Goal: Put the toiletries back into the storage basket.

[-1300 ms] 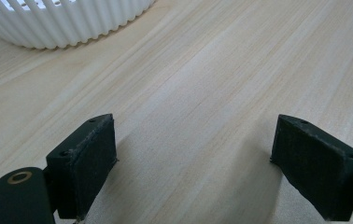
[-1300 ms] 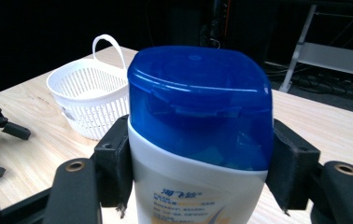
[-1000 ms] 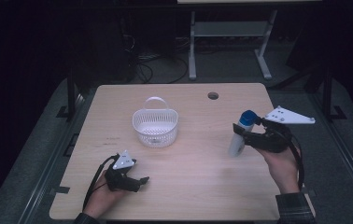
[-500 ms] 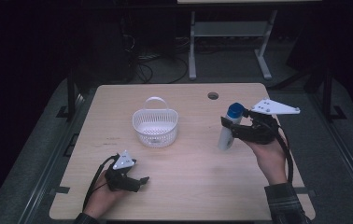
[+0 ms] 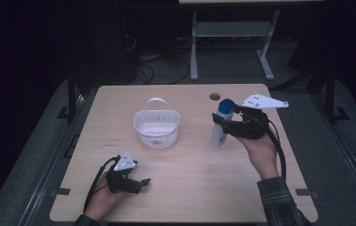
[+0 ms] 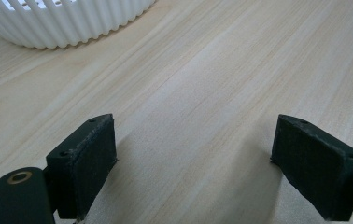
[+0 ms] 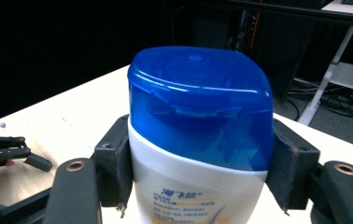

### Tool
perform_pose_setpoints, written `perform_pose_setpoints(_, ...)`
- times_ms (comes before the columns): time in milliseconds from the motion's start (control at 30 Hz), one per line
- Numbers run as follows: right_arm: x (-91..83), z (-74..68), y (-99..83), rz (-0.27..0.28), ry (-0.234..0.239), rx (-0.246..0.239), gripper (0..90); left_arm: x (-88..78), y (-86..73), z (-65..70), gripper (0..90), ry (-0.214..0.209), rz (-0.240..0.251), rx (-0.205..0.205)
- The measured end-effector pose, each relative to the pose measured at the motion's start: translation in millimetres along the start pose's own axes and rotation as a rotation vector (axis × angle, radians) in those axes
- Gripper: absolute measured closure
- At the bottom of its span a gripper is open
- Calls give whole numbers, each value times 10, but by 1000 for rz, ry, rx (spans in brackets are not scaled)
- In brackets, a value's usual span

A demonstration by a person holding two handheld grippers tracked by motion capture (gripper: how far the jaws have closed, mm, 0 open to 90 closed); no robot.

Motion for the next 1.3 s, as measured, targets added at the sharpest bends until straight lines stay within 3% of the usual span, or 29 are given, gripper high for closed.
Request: perform_pose_setpoints(1300, 612, -580, 491, 32, 76, -64, 345, 3, 1, 8, 129, -4, -2, 8)
Point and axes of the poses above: each handheld gripper's, and its own axes: x roughly forward along the jaws, y roughly out of its top, z roughly to its right, the point moved 6 cm from there along x, roughly forward along the jaws, and after that the axes turned 12 degrees about -y, right-handed, at the moved point
